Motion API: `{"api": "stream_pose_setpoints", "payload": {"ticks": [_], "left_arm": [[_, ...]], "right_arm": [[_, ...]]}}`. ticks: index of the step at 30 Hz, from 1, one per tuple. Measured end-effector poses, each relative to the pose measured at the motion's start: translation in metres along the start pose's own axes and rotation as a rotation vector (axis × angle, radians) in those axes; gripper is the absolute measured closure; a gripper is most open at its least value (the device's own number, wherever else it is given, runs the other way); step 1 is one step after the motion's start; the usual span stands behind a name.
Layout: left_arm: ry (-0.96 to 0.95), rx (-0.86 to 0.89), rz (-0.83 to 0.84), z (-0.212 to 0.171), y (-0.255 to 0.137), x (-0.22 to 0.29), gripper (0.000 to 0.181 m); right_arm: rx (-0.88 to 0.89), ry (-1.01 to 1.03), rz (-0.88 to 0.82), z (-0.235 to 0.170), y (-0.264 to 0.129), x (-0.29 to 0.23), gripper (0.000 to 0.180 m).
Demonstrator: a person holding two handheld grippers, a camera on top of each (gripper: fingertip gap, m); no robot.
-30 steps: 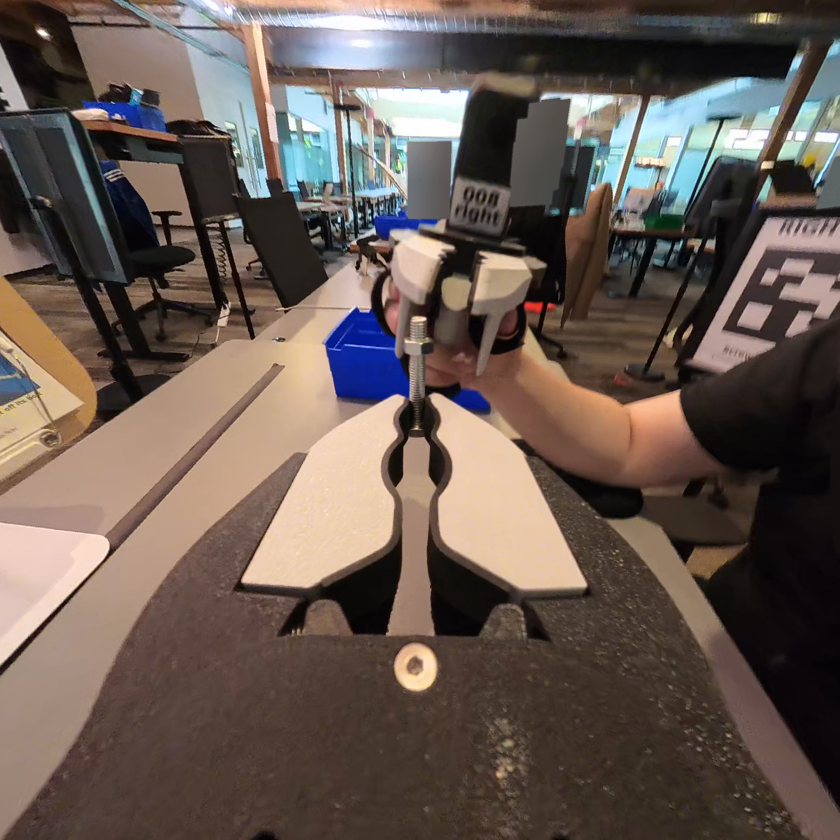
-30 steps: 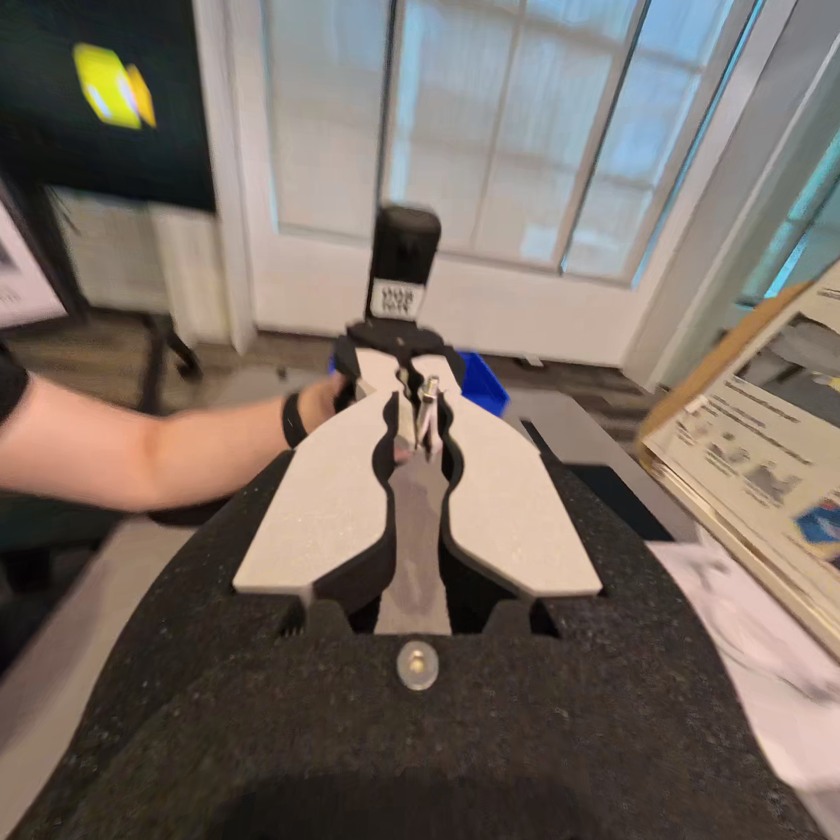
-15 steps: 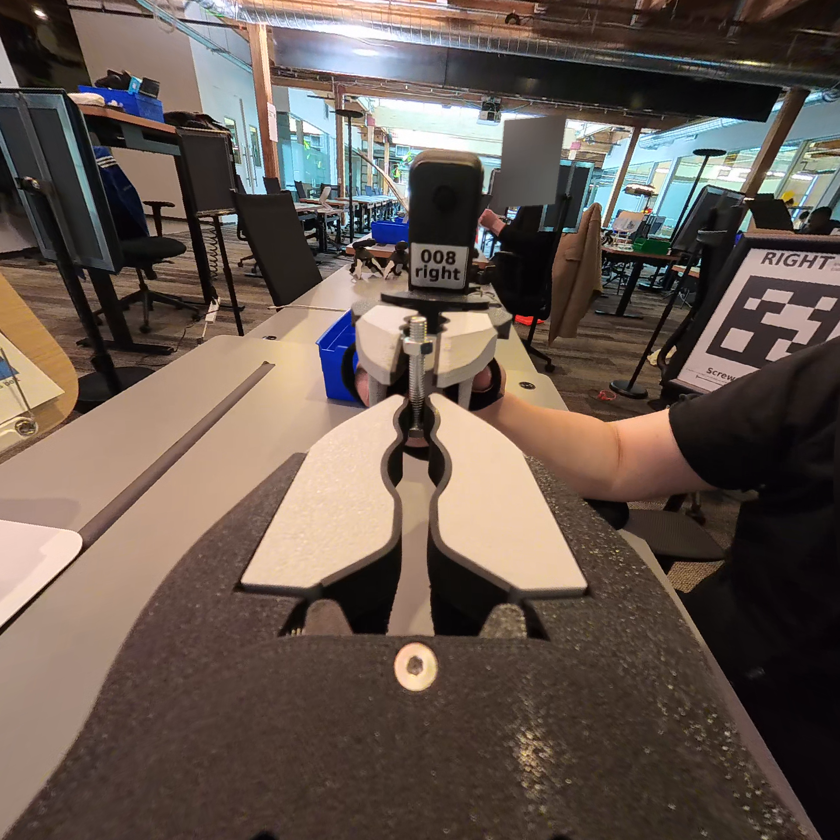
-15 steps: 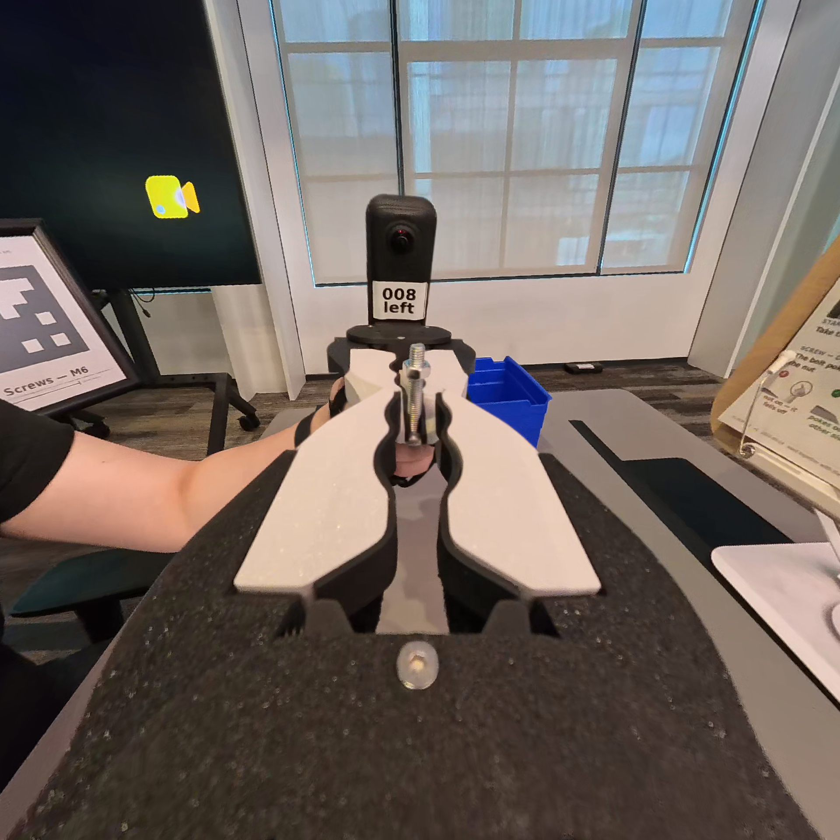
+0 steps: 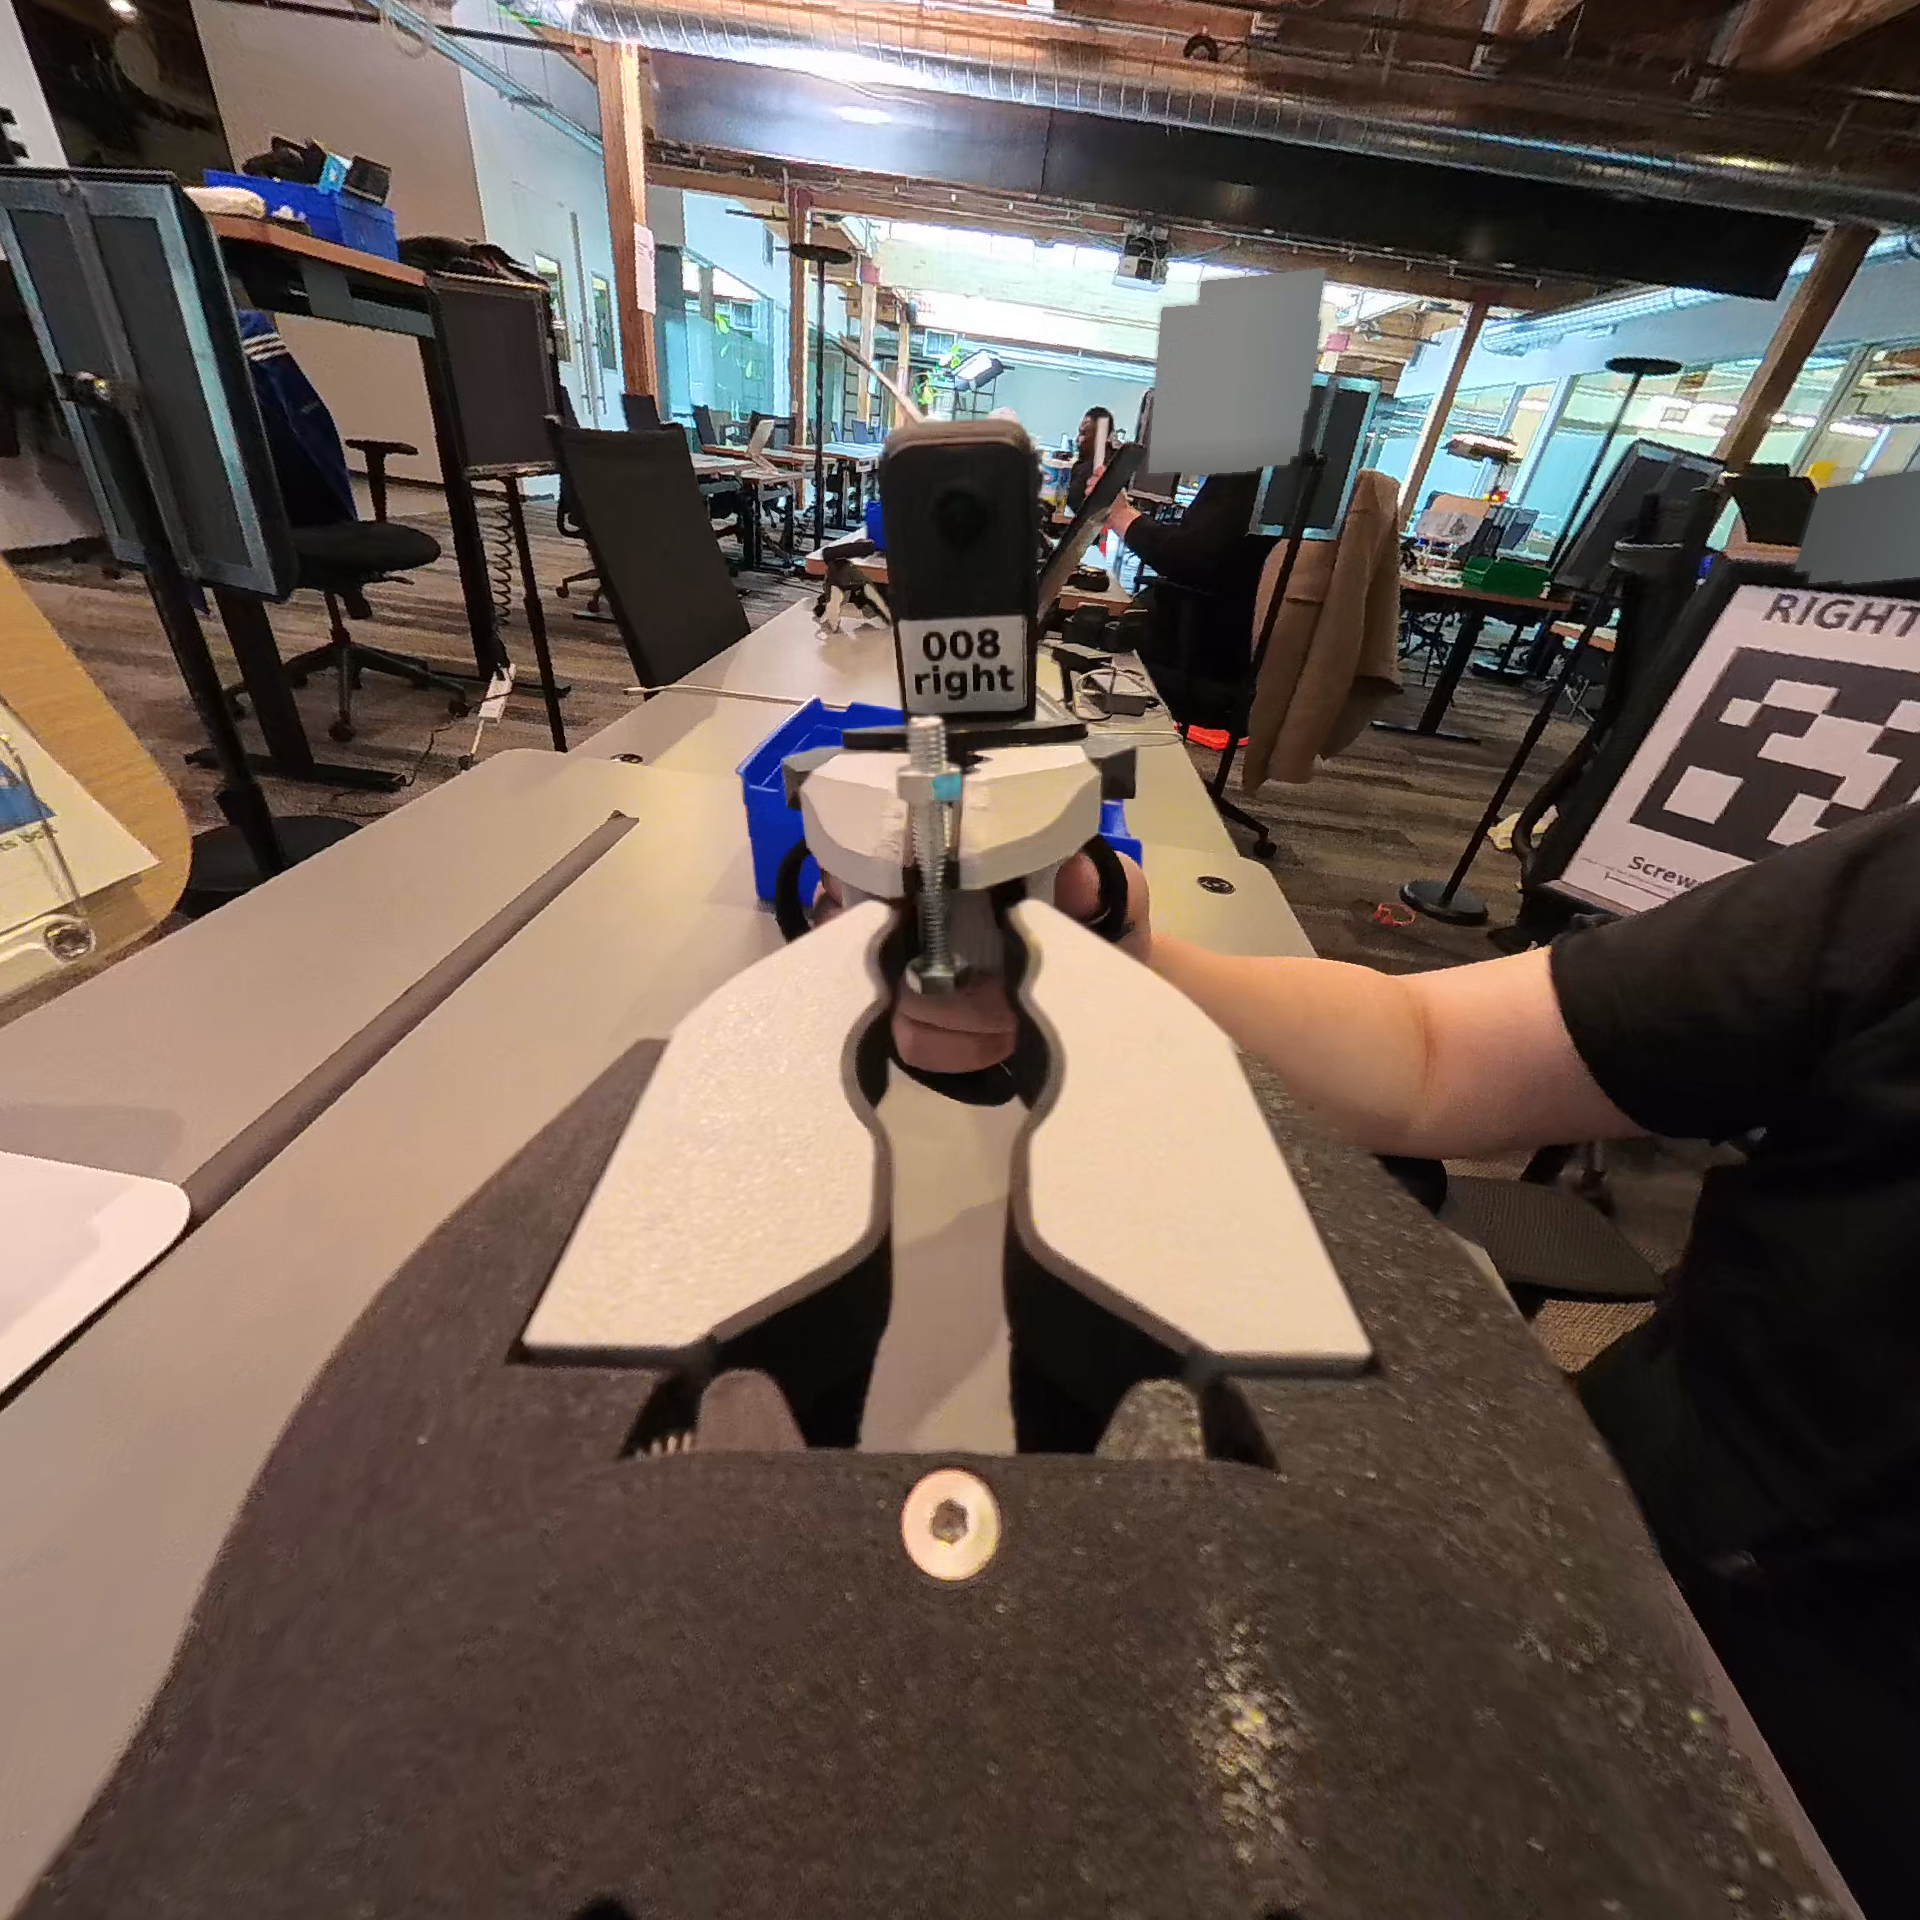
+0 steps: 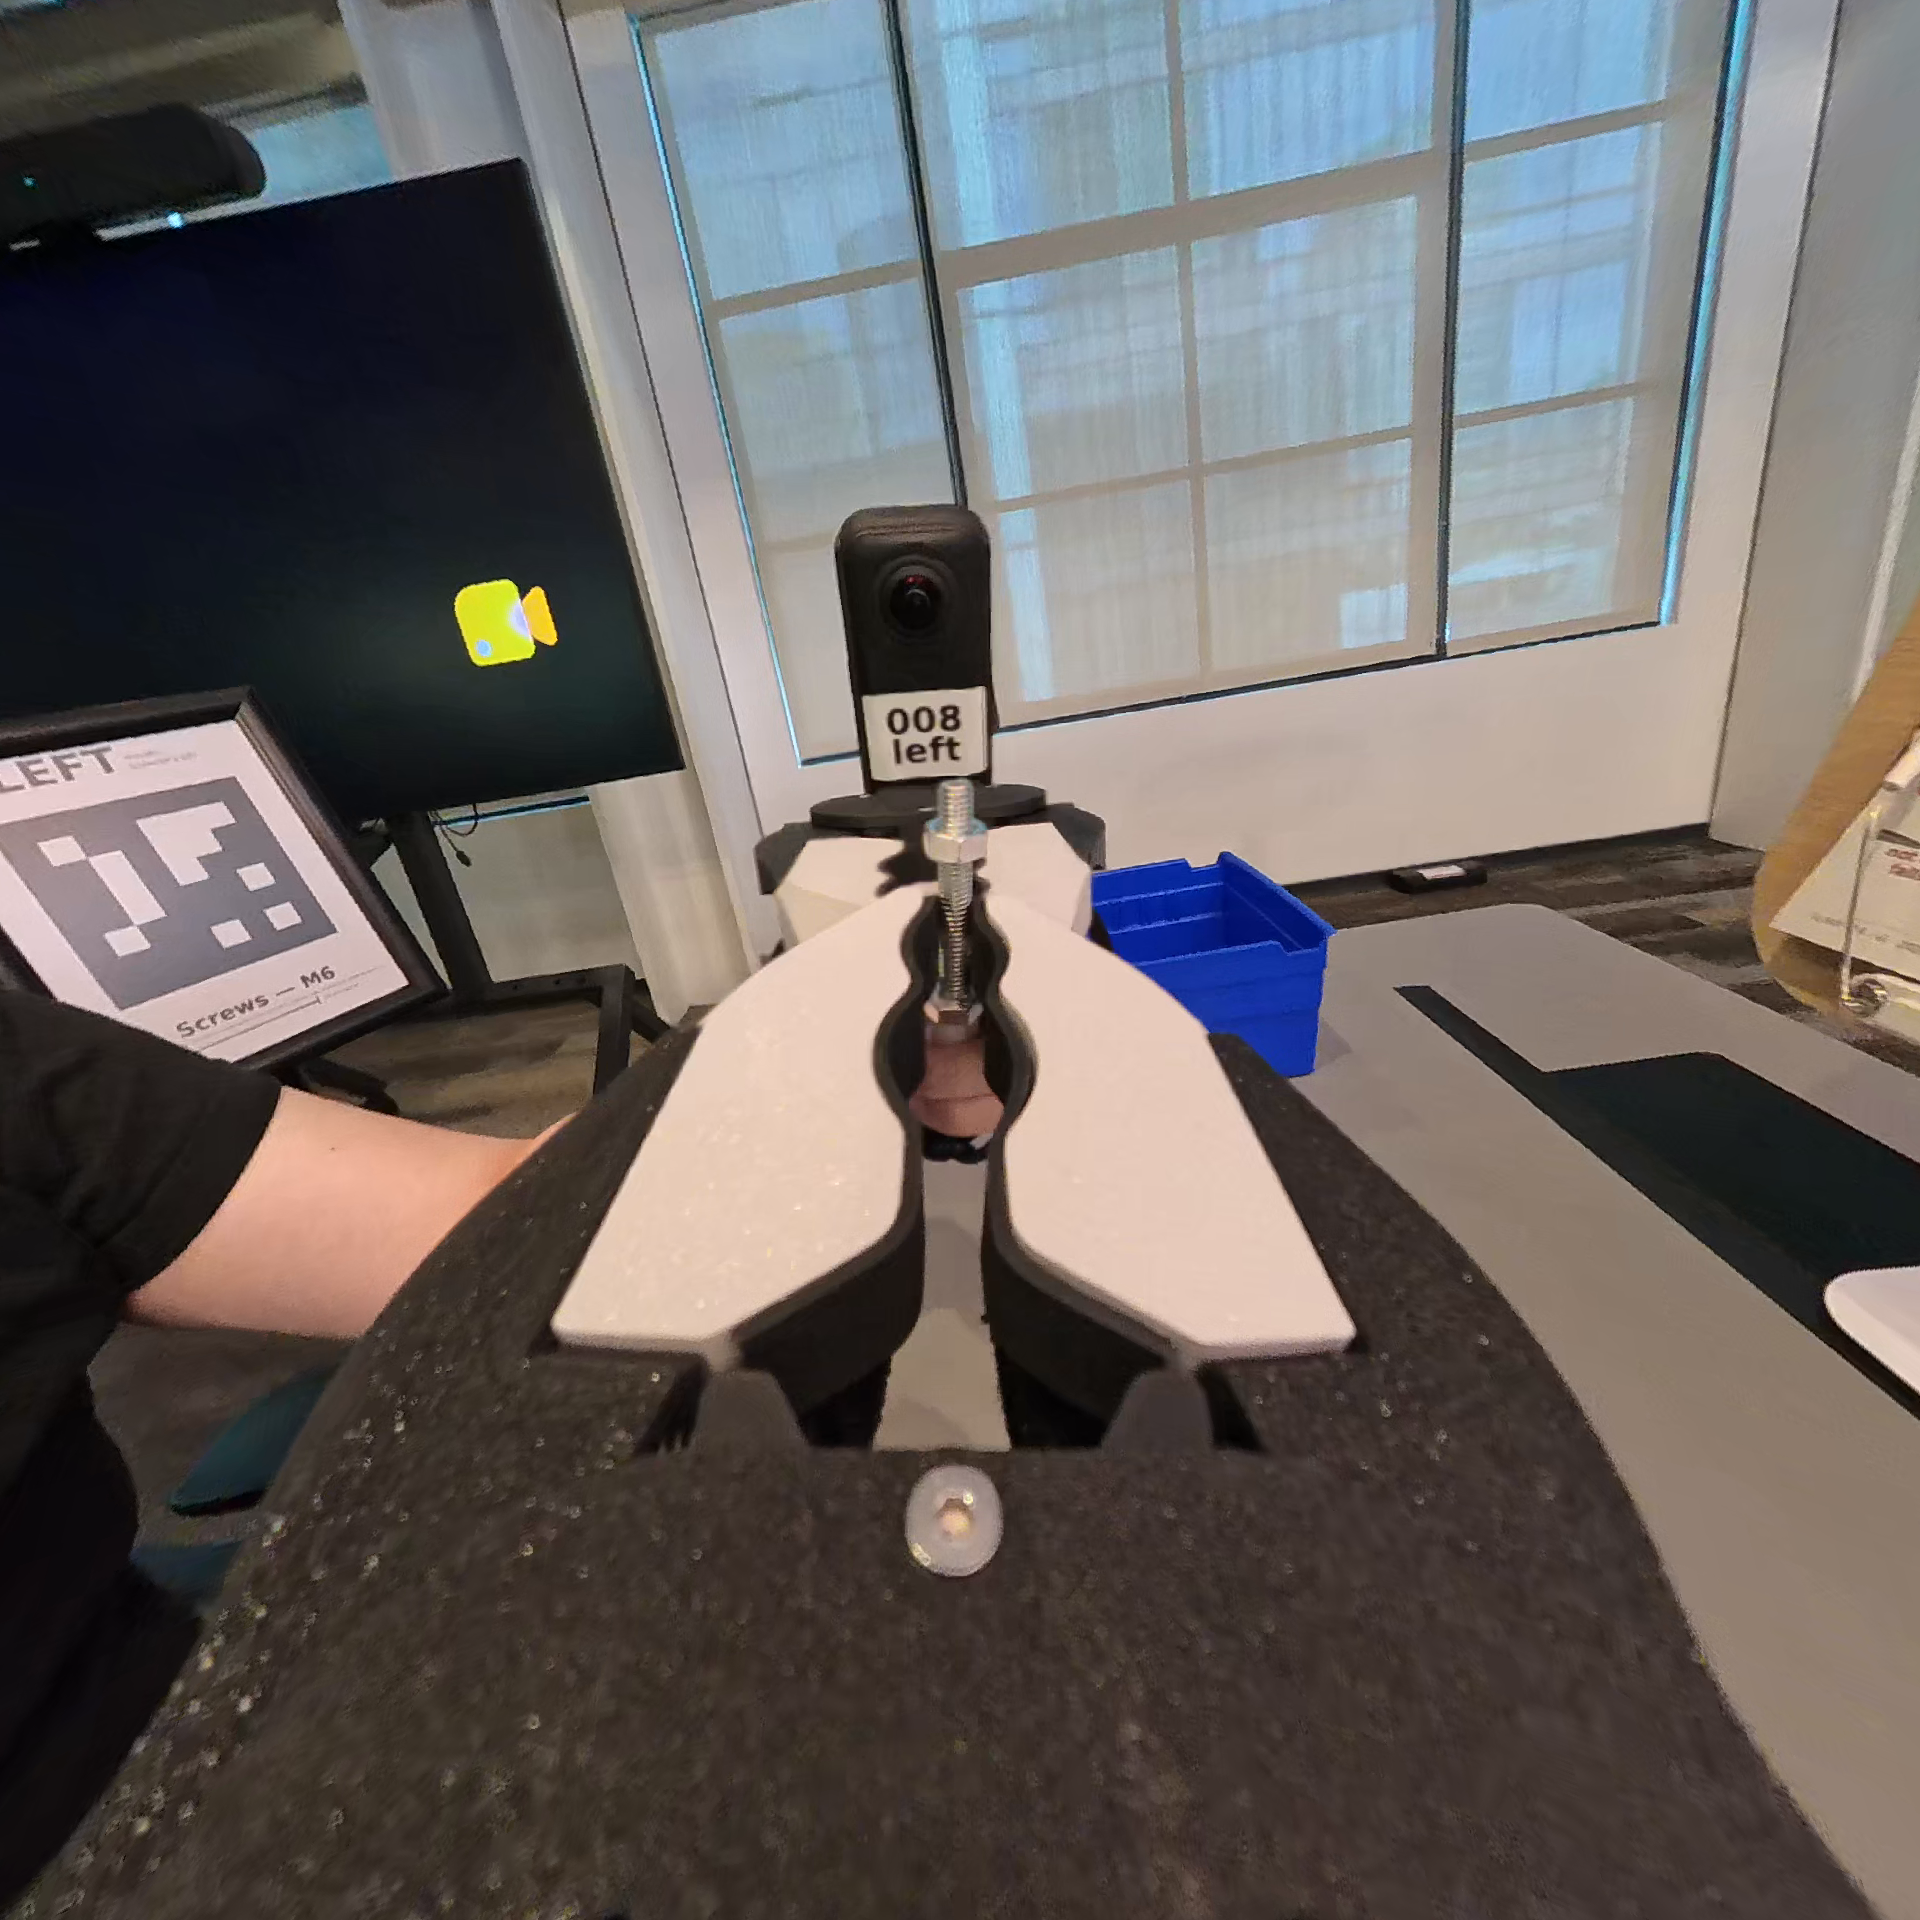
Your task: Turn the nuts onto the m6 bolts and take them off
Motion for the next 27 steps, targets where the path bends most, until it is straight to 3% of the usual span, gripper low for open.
{"api": "stream_pose_setpoints", "payload": {"ticks": [3, 5, 10, 14, 17, 20, 24, 27], "left_arm": [[-0.003, -0.037, 0.042, -0.007, 0.001, -0.006, 0.137], [0.011, -0.079, 0.102, -0.014, 0.0, -0.016, 0.13], [-0.025, -0.107, 0.219, -0.026, -0.01, -0.04, 0.134], [-0.03, -0.142, 0.288, -0.027, -0.017, -0.047, 0.138], [0.026, -0.181, 0.332, -0.022, -0.022, -0.045, 0.14], [0.057, -0.194, 0.334, -0.018, -0.024, -0.042, 0.143], [0.052, -0.213, 0.354, -0.019, -0.025, -0.042, 0.144], [0.05, -0.222, 0.378, -0.018, -0.024, -0.043, 0.146]], "right_arm": [[0.022, 0.015, -0.004, 0.0, -0.004, 0.005, 0.175], [0.021, 0.019, -0.02, -0.001, -0.01, 0.012, 0.175], [0.003, 0.03, -0.085, 0.004, -0.033, 0.03, 0.175], [-0.086, -0.06, -0.245, 0.051, -0.07, 0.014, 0.175], [-0.279, -0.179, -0.555, 0.091, -0.129, -0.012, 0.174], [-0.48, -0.191, -0.918, 0.114, -0.214, -0.016, 0.174], [-0.707, 0.088, -1.212, 0.109, -0.336, 0.008, 0.174], [-0.82, 0.33, -1.319, 0.082, -0.417, 0.031, 0.174]]}}
Point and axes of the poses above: each gripper's, where its closed fingertips meet, y out along the fingers, z out of its top, x = y × z across the jaws, the point moved 5 cm from there along -y, back along the fingers
